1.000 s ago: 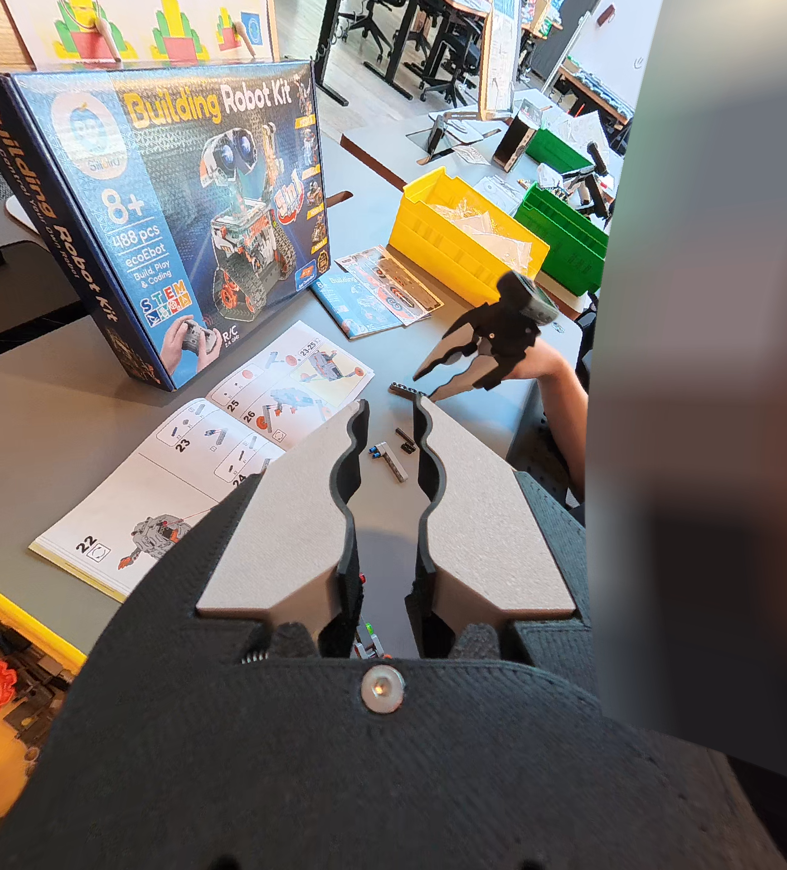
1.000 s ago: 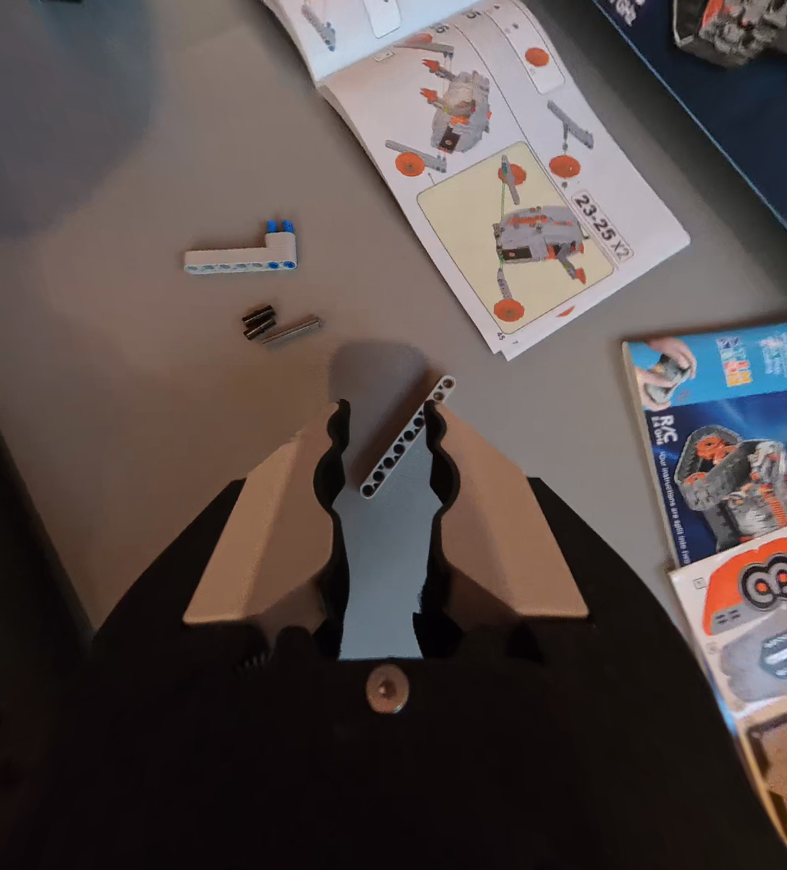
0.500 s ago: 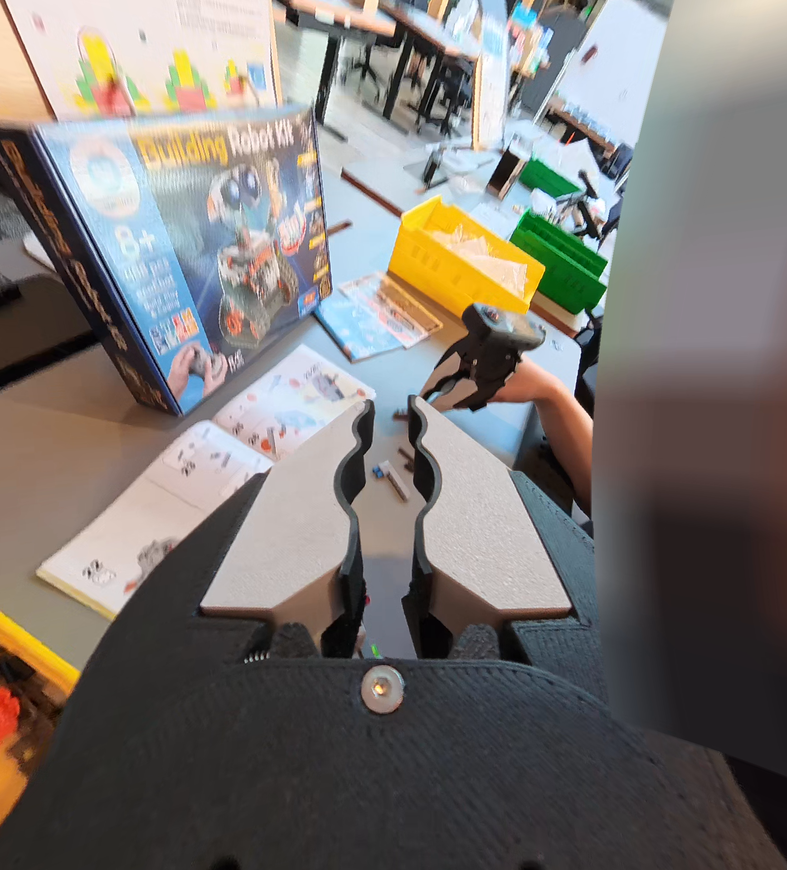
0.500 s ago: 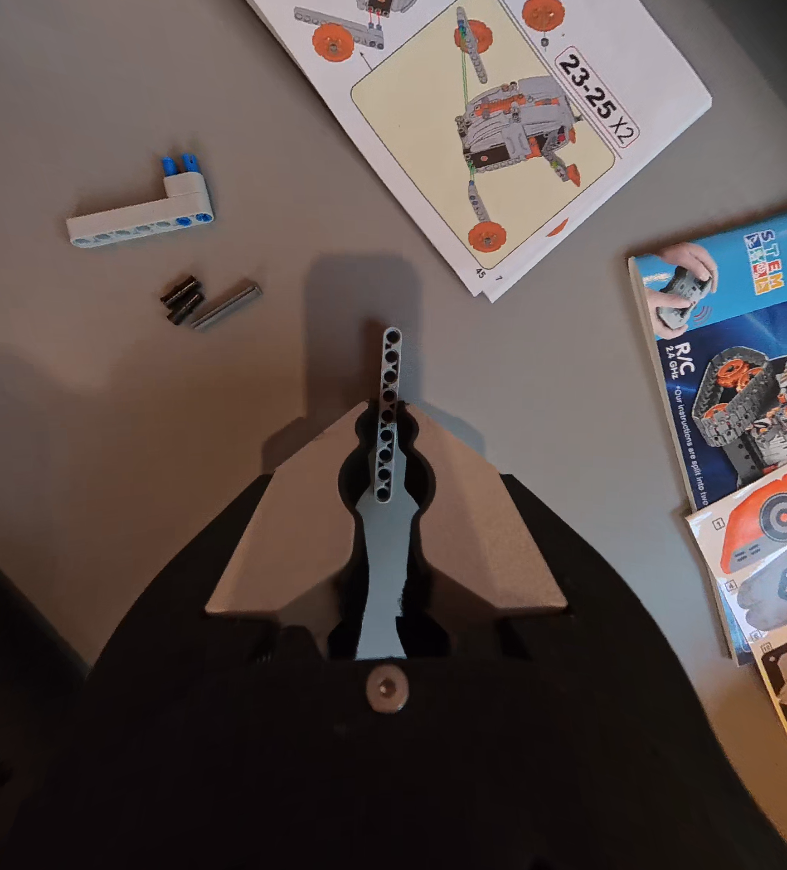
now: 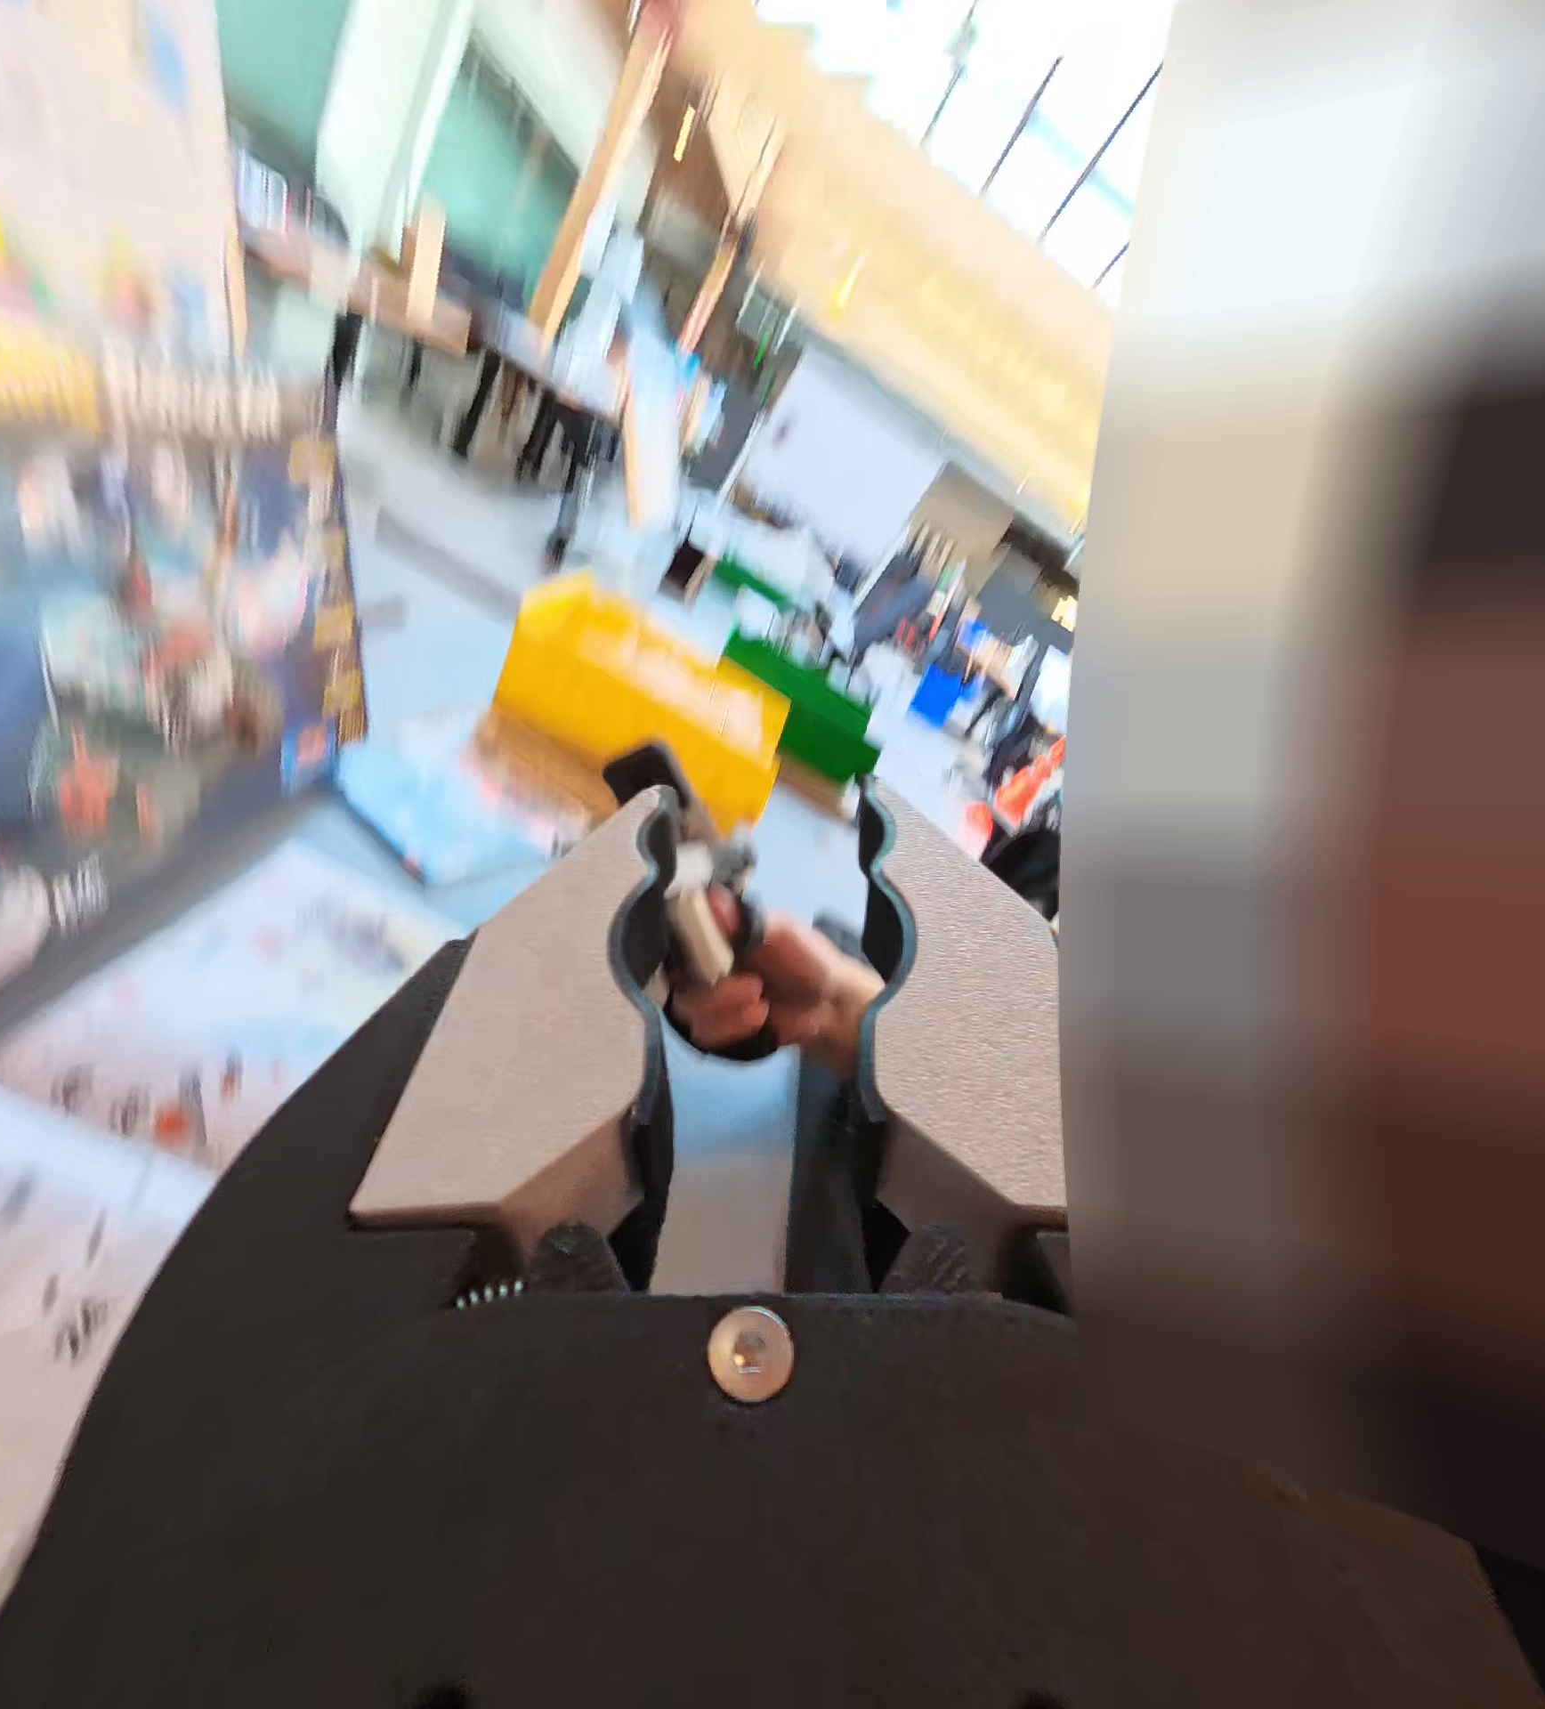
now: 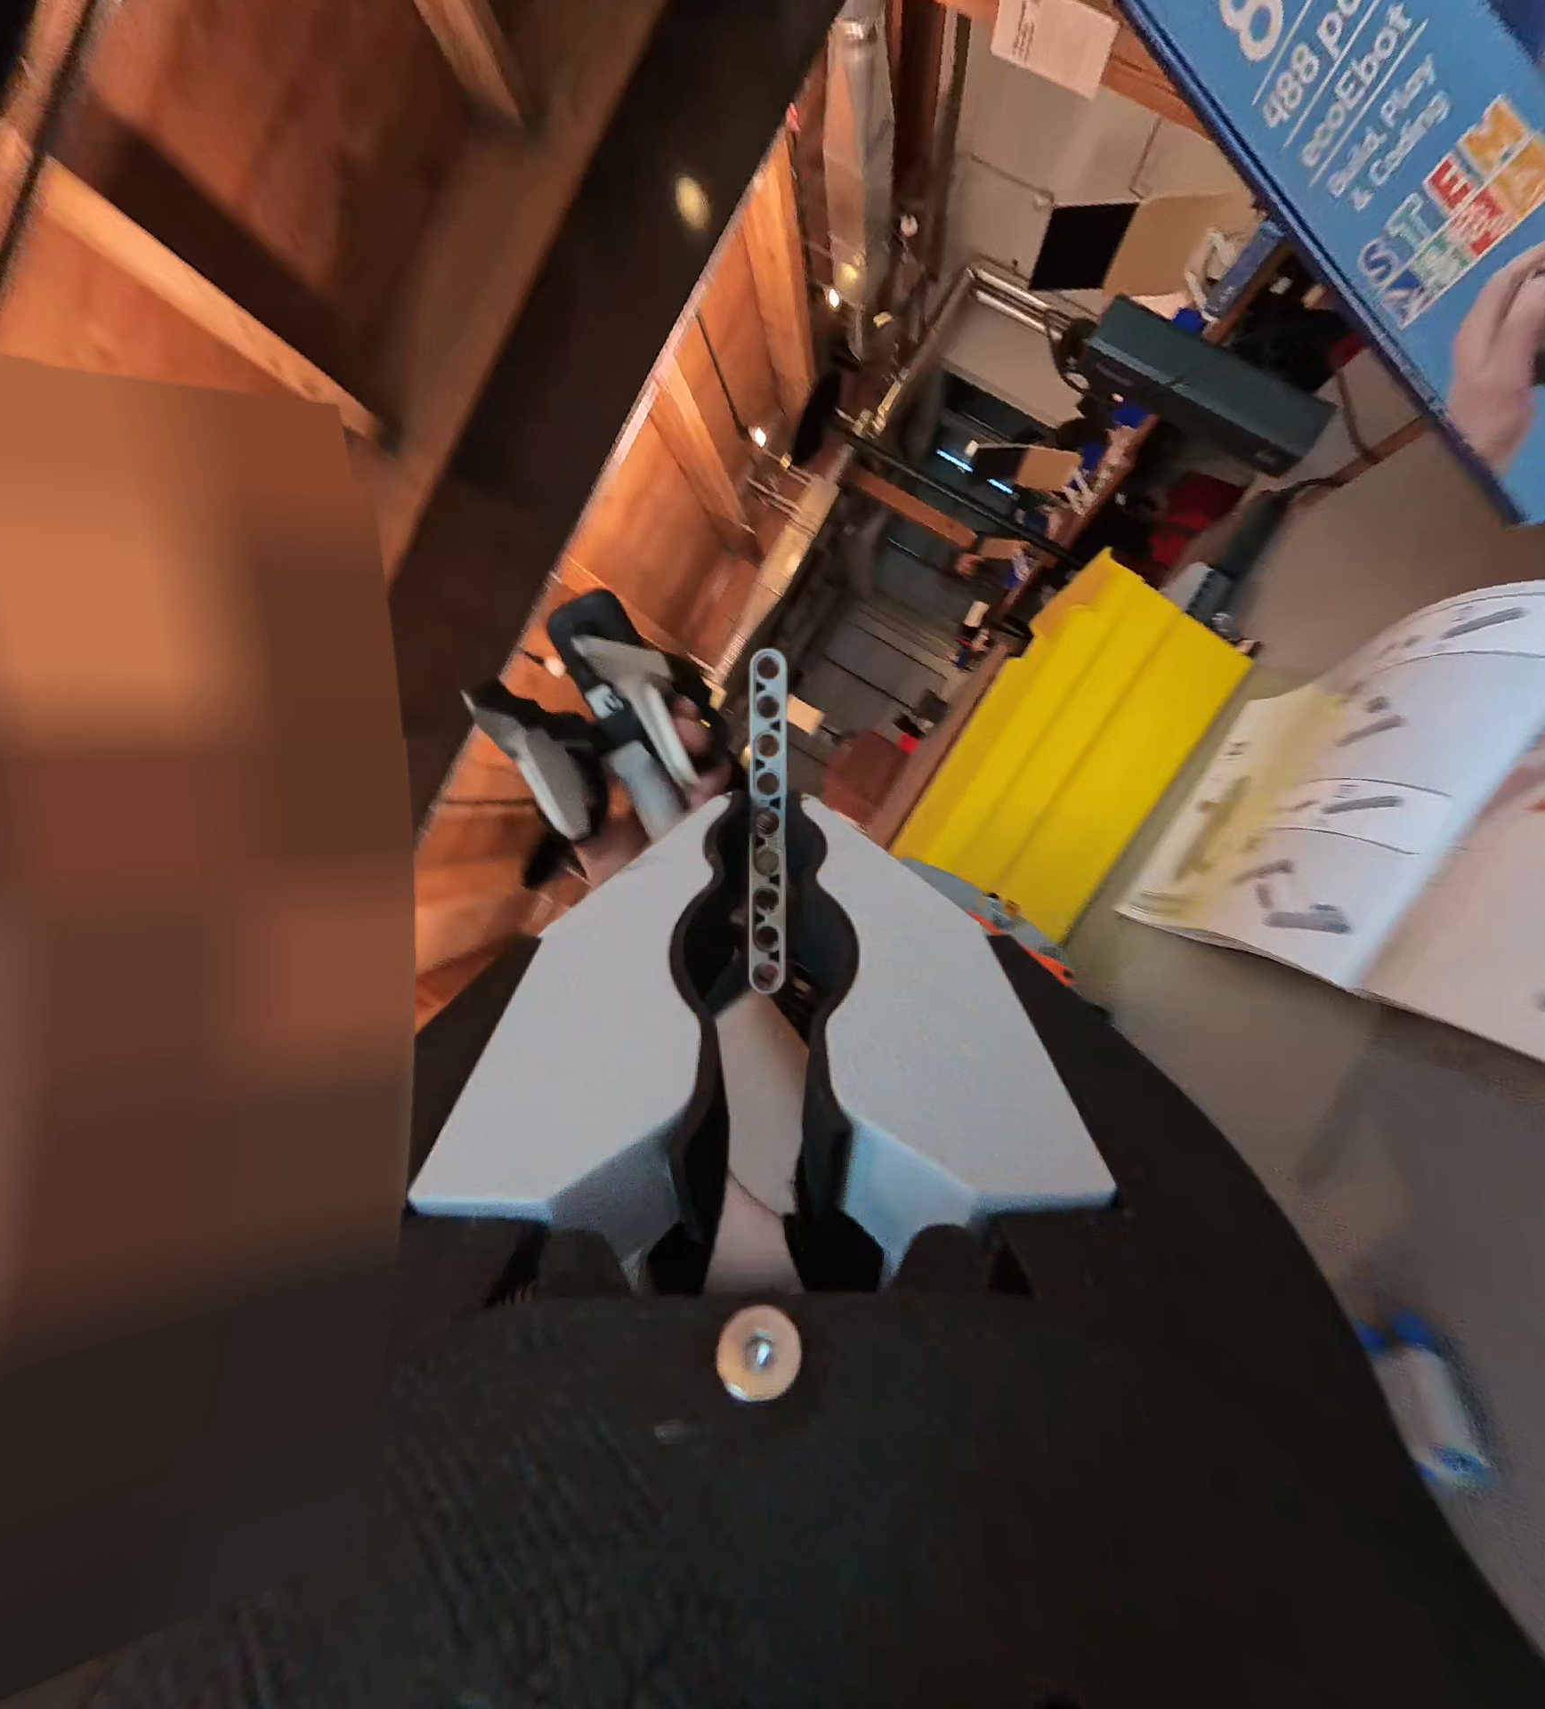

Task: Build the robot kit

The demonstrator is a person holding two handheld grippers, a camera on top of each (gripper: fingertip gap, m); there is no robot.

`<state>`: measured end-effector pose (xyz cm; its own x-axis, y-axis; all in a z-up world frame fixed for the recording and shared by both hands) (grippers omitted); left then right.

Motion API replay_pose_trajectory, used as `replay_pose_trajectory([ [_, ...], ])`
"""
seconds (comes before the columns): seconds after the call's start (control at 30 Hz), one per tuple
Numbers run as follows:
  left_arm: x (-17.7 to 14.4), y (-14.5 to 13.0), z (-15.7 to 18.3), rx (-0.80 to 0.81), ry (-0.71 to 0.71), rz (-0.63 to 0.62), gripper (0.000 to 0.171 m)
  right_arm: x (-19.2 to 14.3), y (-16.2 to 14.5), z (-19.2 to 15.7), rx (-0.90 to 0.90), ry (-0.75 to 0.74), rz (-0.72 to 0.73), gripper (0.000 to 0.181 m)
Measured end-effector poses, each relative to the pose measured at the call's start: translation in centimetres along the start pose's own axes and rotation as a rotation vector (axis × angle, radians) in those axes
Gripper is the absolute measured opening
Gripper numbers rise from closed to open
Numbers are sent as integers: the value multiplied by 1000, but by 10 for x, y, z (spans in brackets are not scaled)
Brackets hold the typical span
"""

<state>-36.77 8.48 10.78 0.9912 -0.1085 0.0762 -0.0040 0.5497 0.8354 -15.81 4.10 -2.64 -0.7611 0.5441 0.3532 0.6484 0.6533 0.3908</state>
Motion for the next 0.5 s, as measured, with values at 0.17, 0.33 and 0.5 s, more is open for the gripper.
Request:
replay_pose_trajectory([
  [0.17,28,-31,-19,-73,88,-206,38,36,-8,-7,120,108,77,4],
  [0.33,38,-43,-22,-64,124,-285,34,52,-13,-13,121,136,114,4],
  [0.5,44,-52,-30,-104,117,-328,23,59,-18,-16,83,150,135,4],
])
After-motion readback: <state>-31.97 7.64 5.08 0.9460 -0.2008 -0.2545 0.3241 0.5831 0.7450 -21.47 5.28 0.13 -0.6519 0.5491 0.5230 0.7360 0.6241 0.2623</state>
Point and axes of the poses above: each gripper's, where its closed fingertips meet, x out along the fingers, y out of its top, z = x × y across the jaws, the point moved 7 cm from there along -x, back along the fingers
